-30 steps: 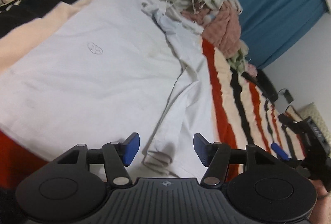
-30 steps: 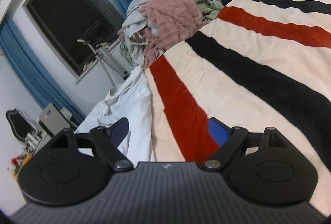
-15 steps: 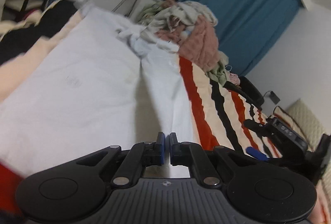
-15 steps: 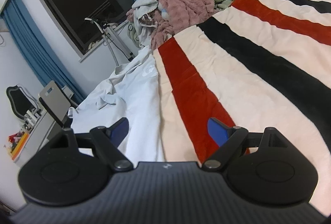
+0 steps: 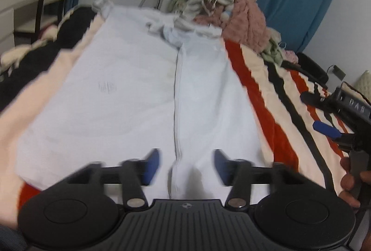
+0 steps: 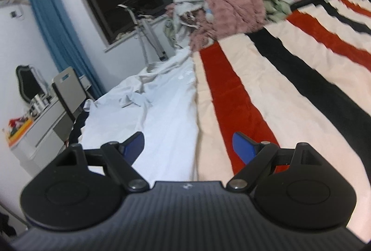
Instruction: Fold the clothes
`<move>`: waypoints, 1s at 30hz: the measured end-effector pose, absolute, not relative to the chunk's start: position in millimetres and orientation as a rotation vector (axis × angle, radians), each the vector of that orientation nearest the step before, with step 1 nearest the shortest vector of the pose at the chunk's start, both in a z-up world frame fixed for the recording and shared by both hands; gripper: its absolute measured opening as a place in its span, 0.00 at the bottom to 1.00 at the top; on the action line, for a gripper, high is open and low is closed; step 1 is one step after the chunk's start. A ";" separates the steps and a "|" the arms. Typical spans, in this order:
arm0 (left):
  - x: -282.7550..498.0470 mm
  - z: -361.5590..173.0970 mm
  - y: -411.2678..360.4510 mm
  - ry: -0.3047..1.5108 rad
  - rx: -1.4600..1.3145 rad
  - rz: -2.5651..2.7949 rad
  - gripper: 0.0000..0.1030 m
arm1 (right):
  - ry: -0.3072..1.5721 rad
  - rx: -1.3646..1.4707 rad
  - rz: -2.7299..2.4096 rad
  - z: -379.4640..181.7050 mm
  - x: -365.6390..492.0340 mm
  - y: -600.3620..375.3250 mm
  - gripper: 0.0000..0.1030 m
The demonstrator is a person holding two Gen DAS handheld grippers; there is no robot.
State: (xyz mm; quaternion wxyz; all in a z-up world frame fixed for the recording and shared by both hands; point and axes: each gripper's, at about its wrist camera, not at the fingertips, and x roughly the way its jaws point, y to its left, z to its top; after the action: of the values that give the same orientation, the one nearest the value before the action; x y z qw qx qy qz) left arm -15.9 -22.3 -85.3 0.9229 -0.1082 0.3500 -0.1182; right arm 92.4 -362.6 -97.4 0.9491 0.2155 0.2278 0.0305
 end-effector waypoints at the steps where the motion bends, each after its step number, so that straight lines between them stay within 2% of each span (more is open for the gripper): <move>1: -15.6 -79.7 -23.6 0.701 -0.207 -0.239 0.65 | 0.451 0.421 0.073 -95.4 90.8 -359.5 0.83; 3: -14.5 -64.1 -26.8 0.652 -0.163 -0.231 0.80 | 0.426 0.387 0.089 -91.4 88.0 -352.9 0.83; 7: -11.2 -36.7 -32.6 0.569 -0.098 -0.237 0.86 | 0.384 0.332 0.116 -85.2 81.5 -341.3 0.83; 11: -4.1 -14.5 -39.4 0.516 -0.044 -0.241 0.96 | 0.337 0.307 0.129 -80.1 75.6 -334.6 0.83; 16: 4.4 2.8 -47.2 0.464 0.048 -0.251 0.98 | 0.297 0.289 0.129 -76.9 71.5 -329.9 0.83; 30: 14.7 -43.7 -15.5 0.477 -0.023 -0.238 1.00 | 0.305 0.234 0.135 -84.1 84.4 -307.0 0.83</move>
State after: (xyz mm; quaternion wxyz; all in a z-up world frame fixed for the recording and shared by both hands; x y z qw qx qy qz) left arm 14.7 -15.5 -43.7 0.9646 -0.0112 0.2356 -0.1176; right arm 84.4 -307.0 -84.1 0.9793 0.1161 0.1516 0.0669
